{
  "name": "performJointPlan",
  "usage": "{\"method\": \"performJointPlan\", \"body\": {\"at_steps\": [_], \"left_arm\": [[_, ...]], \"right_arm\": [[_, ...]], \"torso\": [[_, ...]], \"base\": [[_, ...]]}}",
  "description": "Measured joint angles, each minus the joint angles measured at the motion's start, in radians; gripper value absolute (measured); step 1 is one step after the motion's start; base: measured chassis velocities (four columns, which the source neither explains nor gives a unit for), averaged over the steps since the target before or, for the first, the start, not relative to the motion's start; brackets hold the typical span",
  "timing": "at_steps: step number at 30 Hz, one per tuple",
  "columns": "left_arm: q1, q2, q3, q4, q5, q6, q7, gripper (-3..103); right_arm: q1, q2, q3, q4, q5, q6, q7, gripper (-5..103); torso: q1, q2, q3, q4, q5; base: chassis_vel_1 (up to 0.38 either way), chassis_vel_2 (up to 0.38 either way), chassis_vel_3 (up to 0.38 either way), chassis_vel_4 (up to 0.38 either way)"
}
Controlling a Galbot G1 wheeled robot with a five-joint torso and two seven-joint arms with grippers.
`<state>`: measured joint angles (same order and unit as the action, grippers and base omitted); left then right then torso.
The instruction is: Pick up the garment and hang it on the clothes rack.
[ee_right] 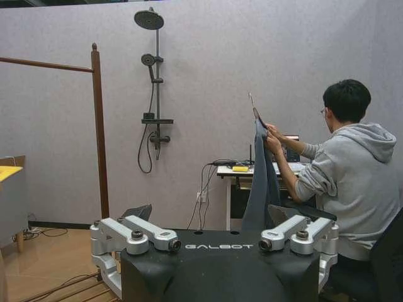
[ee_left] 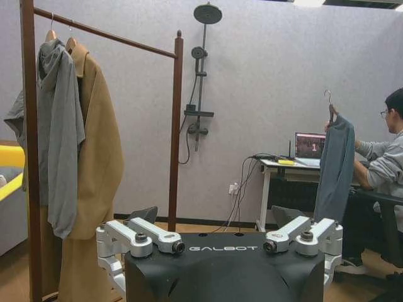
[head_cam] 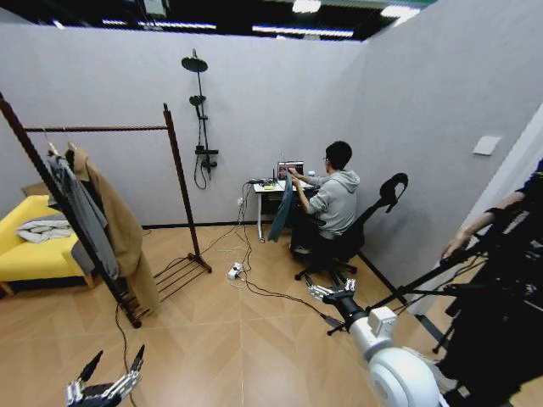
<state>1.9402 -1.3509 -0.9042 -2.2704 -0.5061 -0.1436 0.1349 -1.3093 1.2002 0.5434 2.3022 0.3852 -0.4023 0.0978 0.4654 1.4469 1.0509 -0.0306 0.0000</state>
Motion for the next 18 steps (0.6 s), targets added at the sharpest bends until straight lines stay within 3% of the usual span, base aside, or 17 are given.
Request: {"method": "performJointPlan", "body": {"at_steps": [18], "left_arm": [[0.0,0.0,0.0,0.0,0.0,0.0,0.0,100]], "right_arm": [[0.0,0.0,0.0,0.0,0.0,0.0,0.0,100]], "torso": [[0.0,0.0,0.0,0.0,0.0]], "base": [[0.0,0.0,0.0,0.0]]}}
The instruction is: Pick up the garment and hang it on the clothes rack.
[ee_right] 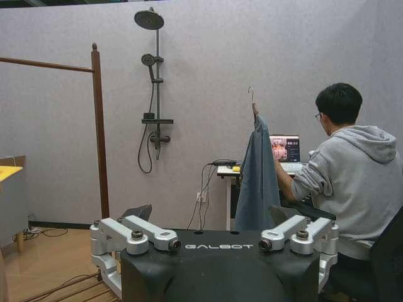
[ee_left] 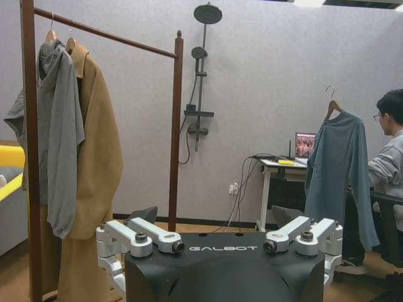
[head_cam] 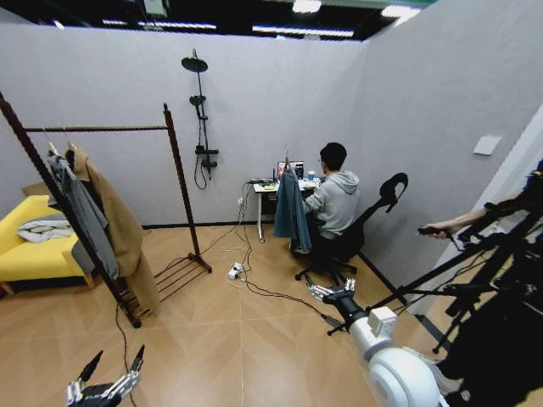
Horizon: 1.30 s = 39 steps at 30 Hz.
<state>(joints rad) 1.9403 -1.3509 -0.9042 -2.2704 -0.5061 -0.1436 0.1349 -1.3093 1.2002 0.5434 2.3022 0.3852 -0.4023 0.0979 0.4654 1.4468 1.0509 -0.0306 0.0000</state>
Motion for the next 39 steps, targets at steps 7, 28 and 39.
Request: {"method": "performJointPlan", "body": {"at_steps": [7,28,39], "left_arm": [[0.0,0.0,0.0,0.0,0.0,0.0,0.0,100],[0.0,0.0,0.0,0.0,0.0,0.0,0.0,100],[0.0,0.0,0.0,0.0,0.0,0.0,0.0,100]], "right_arm": [[0.0,0.0,0.0,0.0,0.0,0.0,0.0,100],[-0.045,0.072,0.072,-0.057,-0.029,0.079,-0.031,100],[-0.086,0.147,0.188,-0.105,0.005,0.152,-0.17,100]], "torso": [[0.0,0.0,0.0,0.0,0.0],[0.0,0.0,0.0,0.0003,-0.0008],[0.0,0.0,0.0,0.0001,0.0002]], "base": [[0.0,0.0,0.0,0.0],[0.0,0.0,0.0,0.0],[0.0,0.0,0.0,0.0]]}}
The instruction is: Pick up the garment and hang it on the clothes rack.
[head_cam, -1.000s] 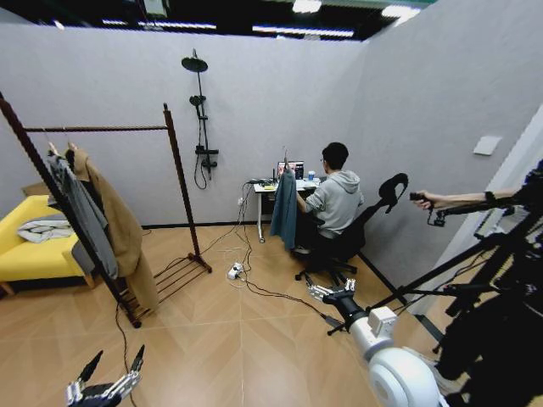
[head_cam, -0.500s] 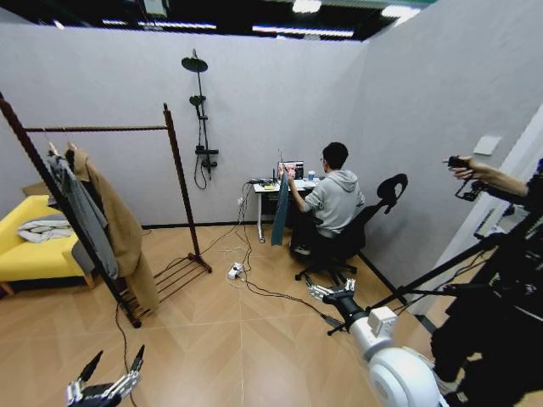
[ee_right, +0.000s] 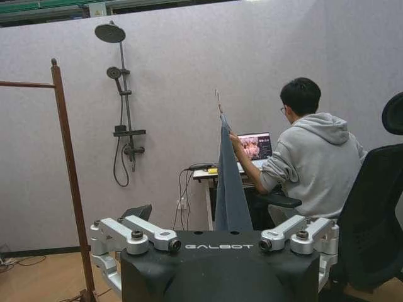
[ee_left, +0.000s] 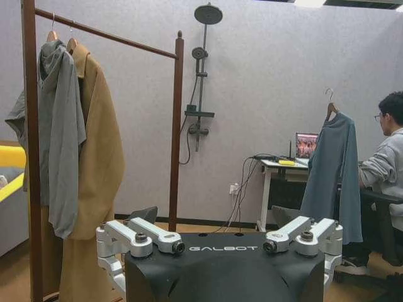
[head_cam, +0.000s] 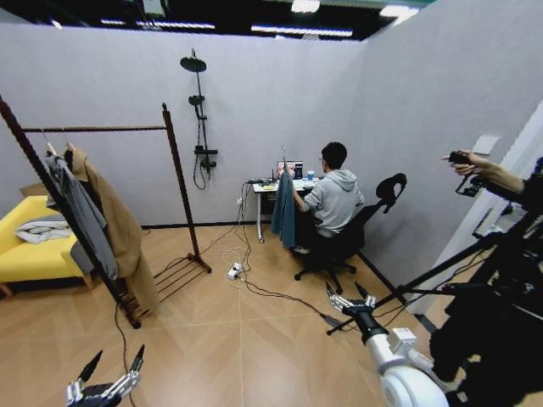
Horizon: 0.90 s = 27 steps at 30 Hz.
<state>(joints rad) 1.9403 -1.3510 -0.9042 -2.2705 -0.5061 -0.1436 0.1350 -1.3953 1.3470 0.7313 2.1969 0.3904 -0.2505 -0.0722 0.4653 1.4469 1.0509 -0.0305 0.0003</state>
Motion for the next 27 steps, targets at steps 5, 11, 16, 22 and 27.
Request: {"method": "performJointPlan", "body": {"at_steps": [5,11,16,22,27], "left_arm": [[0.0,0.0,0.0,0.0,0.0,0.0,0.0,100],[0.0,0.0,0.0,0.0,0.0,0.0,0.0,100],[0.0,0.0,0.0,0.0,0.0,0.0,0.0,100],[0.0,0.0,0.0,0.0,0.0,0.0,0.0,100],[0.0,0.0,0.0,0.0,0.0,0.0,0.0,100]], "right_arm": [[0.02,-0.02,0.001,0.033,0.019,-0.043,0.032,100],[0.068,-0.05,-0.002,0.044,0.038,-0.115,0.073,100],[0.048,-0.042,0.0,0.038,-0.002,-0.108,0.048,100],[0.007,-0.038,0.018,0.046,-0.035,-0.068,0.013,100],[0.003,-0.037,0.021,0.057,-0.064,-0.054,0.006,100]], "torso": [[0.0,0.0,0.0,-0.0001,-0.0001],[0.0,0.0,0.0,0.0,-0.0003],[0.0,0.0,0.0,0.0,-0.0002],[0.0,0.0,0.0,-0.0002,-0.0002],[0.0,0.0,0.0,0.0,0.0]], "base": [[0.0,0.0,0.0,0.0],[0.0,0.0,0.0,0.0],[0.0,0.0,0.0,0.0],[-0.034,0.029,0.018,-0.034],[-0.128,0.129,0.137,-0.131]]}}
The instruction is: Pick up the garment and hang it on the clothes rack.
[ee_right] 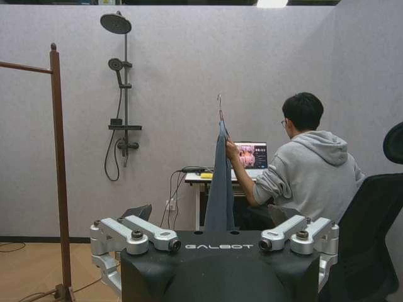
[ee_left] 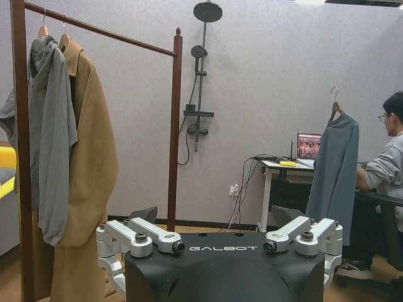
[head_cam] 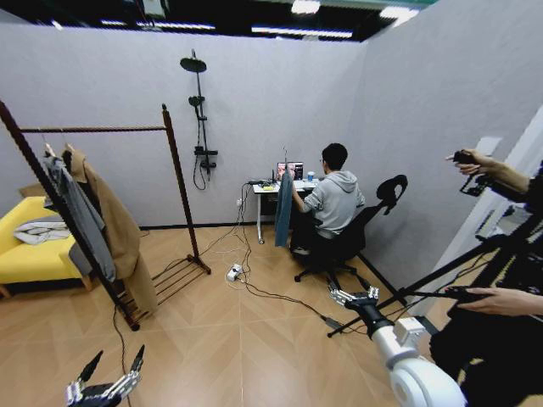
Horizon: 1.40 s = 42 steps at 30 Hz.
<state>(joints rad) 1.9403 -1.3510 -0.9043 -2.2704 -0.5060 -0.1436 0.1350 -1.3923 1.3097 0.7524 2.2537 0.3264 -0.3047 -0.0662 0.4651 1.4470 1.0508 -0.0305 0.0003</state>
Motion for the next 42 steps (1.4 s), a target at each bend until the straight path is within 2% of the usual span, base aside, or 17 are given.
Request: {"method": "performJointPlan", "body": {"at_steps": [7,8,11,12,14,16,17,28,30,31,32,34,36,37,42], "left_arm": [[0.0,0.0,0.0,0.0,0.0,0.0,0.0,100],[0.0,0.0,0.0,0.0,0.0,0.0,0.0,100],[0.0,0.0,0.0,0.0,0.0,0.0,0.0,100],[0.0,0.0,0.0,0.0,0.0,0.0,0.0,100],[0.0,0.0,0.0,0.0,0.0,0.0,0.0,100],[0.0,0.0,0.0,0.0,0.0,0.0,0.0,100],[0.0,0.0,0.0,0.0,0.0,0.0,0.0,100],[0.0,0.0,0.0,0.0,0.0,0.0,0.0,100],[0.0,0.0,0.0,0.0,0.0,0.0,0.0,100],[0.0,0.0,0.0,0.0,0.0,0.0,0.0,100],[0.0,0.0,0.0,0.0,0.0,0.0,0.0,100],[0.0,0.0,0.0,0.0,0.0,0.0,0.0,100],[0.0,0.0,0.0,0.0,0.0,0.0,0.0,100],[0.0,0.0,0.0,0.0,0.0,0.0,0.0,100],[0.0,0.0,0.0,0.0,0.0,0.0,0.0,100]], "right_arm": [[0.004,-0.002,-0.008,0.005,-0.002,-0.002,-0.008,100],[0.005,-0.005,-0.008,0.002,-0.002,-0.001,-0.015,100],[0.004,-0.01,-0.007,-0.004,-0.002,-0.001,-0.036,100],[0.002,-0.011,-0.005,-0.005,-0.002,0.0,-0.044,100],[0.001,-0.011,-0.004,-0.004,-0.001,0.0,-0.047,100],[-0.003,-0.011,0.002,-0.005,0.0,0.001,-0.053,100],[-0.004,-0.011,0.005,-0.005,0.0,0.001,-0.054,100],[-0.01,-0.004,0.019,-0.006,-0.001,-0.002,-0.057,100],[-0.01,-0.002,0.02,-0.007,-0.002,-0.002,-0.057,100],[-0.01,0.0,0.02,-0.009,-0.005,-0.002,-0.056,100],[-0.01,0.0,0.02,-0.009,-0.005,-0.002,-0.056,100],[-0.008,0.003,0.02,-0.015,-0.013,0.003,-0.054,100],[-0.008,0.004,0.02,-0.016,-0.022,0.006,-0.052,100],[-0.01,0.003,0.02,-0.013,-0.024,0.005,-0.048,100],[-0.014,0.007,0.02,-0.003,-0.035,0.001,-0.037,100]], "torso": [[0.001,0.0,0.0,0.0,0.0002],[0.001,0.0,0.0,-0.0002,-0.0012],[0.001,0.0,0.0,0.0001,0.0008],[0.001,0.0,0.0,0.0,-0.0007],[0.001,0.0,0.0,0.0,-0.0013],[0.0,0.0,0.0,0.0001,0.0005],[0.0,0.0,0.0,-0.0001,-0.0005],[0.0,0.0,0.0,0.0,0.0001],[0.0,0.0,0.0,-0.0002,-0.001],[0.0,0.0,0.0,0.0,0.0006],[0.0,0.0,0.0,0.0,0.0006],[0.0,0.0,0.0,0.0,-0.0008],[0.0,0.0,0.0,0.0,0.0004],[0.0,0.0,0.0,-0.0002,-0.0009],[0.0,0.0,0.0,0.0001,-0.0006]], "base": [[-0.202,0.2,0.2,-0.209],[-0.233,0.209,0.215,-0.221],[-0.217,0.231,0.192,-0.198],[-0.185,0.176,0.203,-0.147],[-0.185,0.176,0.19,-0.147],[-0.177,0.183,0.169,-0.163],[-0.184,0.189,0.163,-0.155],[-0.191,0.185,0.188,-0.193],[-0.241,0.192,0.239,-0.228],[-0.204,0.235,0.239,-0.201],[-0.204,0.235,0.239,-0.201],[-0.225,0.214,0.236,-0.211],[-0.235,0.235,0.248,-0.241],[-0.258,0.243,0.248,-0.244],[-0.249,0.255,0.249,-0.249]]}}
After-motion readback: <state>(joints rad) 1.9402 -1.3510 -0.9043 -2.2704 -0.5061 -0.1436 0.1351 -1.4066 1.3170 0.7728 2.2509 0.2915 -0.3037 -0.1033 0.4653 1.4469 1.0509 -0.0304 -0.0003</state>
